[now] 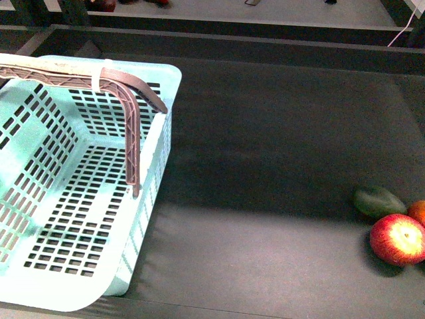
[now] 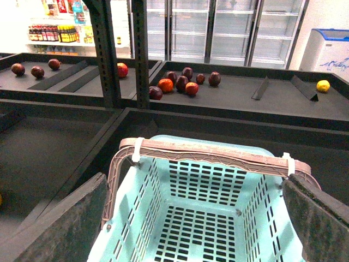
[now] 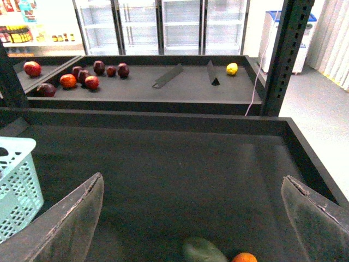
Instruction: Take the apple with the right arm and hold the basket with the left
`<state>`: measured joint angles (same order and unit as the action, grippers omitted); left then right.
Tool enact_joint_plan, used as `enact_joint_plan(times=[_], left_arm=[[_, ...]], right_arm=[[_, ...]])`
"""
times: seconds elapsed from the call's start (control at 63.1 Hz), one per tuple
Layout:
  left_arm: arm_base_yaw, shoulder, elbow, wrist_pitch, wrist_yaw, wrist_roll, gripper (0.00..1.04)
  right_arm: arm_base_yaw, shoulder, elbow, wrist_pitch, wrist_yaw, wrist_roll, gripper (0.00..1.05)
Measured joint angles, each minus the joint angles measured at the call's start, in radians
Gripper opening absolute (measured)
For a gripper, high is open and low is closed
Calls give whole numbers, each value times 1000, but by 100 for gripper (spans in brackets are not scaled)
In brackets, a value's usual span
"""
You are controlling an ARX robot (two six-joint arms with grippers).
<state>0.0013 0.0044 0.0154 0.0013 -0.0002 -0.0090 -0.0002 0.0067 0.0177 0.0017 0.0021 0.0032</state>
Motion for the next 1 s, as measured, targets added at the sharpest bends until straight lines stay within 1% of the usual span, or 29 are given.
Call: enact_joint_plan(times=[0.65,0.665,0.681,0.697,0.713,0.729,0.776,0.792,0.824,0.84,0.903,0.919,0.966,0.998], left_arm=[[0,0,0,0,0,0,98],[6,7,3,-12,26,-20,98],[25,26,19,-58,93,-50,98],[49,54,40,-118,167,-109,98],[87,113,71,-194,269,-193,98],[107,155,85,-228,333,-255,98],[136,240,92,-233,416,-399,98],[140,270,92,-214,454,-478,98],[141,326,95,-165,479,-584,98],[140,341,98,-150,481,-597,98],[136,473,126,-17,479,-769,98],[135,492,130,2,479,-777,98],[126,636,165,136,465,-882,98],[119,703,183,193,459,-916,98]], right_arm=[[0,0,0,0,0,0,96],[0,0,0,0,0,0,96],[0,0,0,0,0,0,96],[0,0,0,0,1,0,96],[0,0,0,0,0,0,96],[0,0,0,0,-4,0,96],[0,-1,0,0,-2,0,96],[0,-1,0,0,-2,0,96],[0,-1,0,0,-3,0,96],[0,-1,0,0,-2,0,96],[0,-1,0,0,-2,0,96],[0,-1,0,0,-2,0,96],[0,-1,0,0,-2,0,96],[0,-1,0,0,-2,0,96]])
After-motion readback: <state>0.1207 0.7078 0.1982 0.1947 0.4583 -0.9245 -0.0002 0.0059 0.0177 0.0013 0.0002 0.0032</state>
